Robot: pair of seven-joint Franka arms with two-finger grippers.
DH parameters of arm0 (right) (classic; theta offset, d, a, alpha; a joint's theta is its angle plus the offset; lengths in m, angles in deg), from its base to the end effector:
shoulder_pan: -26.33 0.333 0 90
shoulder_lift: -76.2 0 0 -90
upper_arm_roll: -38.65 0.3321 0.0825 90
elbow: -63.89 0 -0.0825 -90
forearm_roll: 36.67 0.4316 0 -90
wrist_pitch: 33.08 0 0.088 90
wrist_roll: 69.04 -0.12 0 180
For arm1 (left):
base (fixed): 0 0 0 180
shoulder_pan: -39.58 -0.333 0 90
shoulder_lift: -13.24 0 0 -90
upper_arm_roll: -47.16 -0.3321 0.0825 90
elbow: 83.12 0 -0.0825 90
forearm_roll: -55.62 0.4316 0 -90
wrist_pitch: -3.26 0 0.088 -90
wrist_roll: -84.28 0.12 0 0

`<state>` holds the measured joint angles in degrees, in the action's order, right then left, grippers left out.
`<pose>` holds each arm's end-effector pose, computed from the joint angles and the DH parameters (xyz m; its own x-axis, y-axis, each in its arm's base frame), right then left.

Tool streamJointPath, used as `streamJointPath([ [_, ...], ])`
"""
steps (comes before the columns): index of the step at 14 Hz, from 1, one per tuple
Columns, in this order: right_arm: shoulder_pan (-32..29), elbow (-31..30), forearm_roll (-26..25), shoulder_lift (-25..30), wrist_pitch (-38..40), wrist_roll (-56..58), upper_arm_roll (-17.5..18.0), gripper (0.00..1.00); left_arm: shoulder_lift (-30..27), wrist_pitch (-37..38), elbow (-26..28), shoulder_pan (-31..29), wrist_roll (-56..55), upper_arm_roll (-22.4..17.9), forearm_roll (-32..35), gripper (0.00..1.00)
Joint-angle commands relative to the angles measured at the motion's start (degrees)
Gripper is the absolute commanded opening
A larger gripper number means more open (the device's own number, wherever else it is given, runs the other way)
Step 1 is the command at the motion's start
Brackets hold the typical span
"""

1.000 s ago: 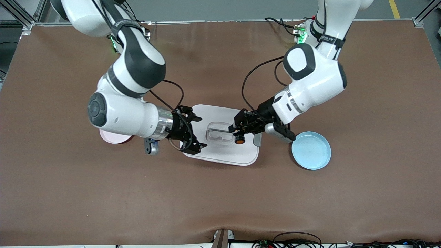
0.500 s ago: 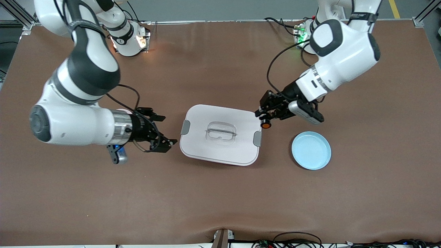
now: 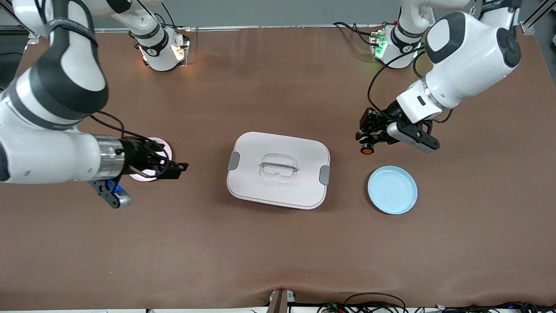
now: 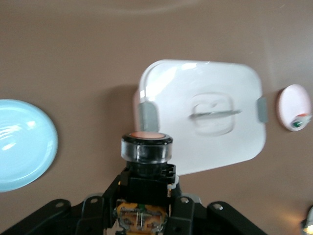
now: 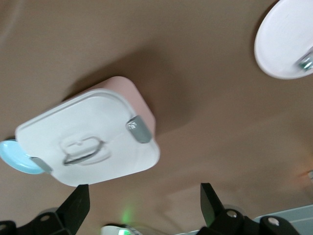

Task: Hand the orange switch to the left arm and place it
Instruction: 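Carry the switch toward the blue plate with the left gripper while the right gripper retracts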

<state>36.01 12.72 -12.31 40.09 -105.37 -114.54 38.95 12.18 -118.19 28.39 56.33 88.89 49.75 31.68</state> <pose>0.7219 0.1847 0.5296 0.7764 -0.4331 -0.4579 -0.5389 -0.8329 -0.1258 0.5779 -0.2272 0.4966 0.9648 -0.1930 0.1789 -0.2473 -0.8970 0.3662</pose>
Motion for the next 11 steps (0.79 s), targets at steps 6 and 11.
streamJointPath([
  [6,-6.2,1.1,-14.0,2.7,11.8,27.2,0.7,1.0,-2.6,13.5,-6.7,-0.7,-19.3,0.5,22.6,0.17],
  [11,-9.5,1.0,-20.4,4.4,18.8,34.9,0.7,1.0,-2.0,19.9,-8.3,-1.4,-39.8,0.0,24.2,0.17],
])
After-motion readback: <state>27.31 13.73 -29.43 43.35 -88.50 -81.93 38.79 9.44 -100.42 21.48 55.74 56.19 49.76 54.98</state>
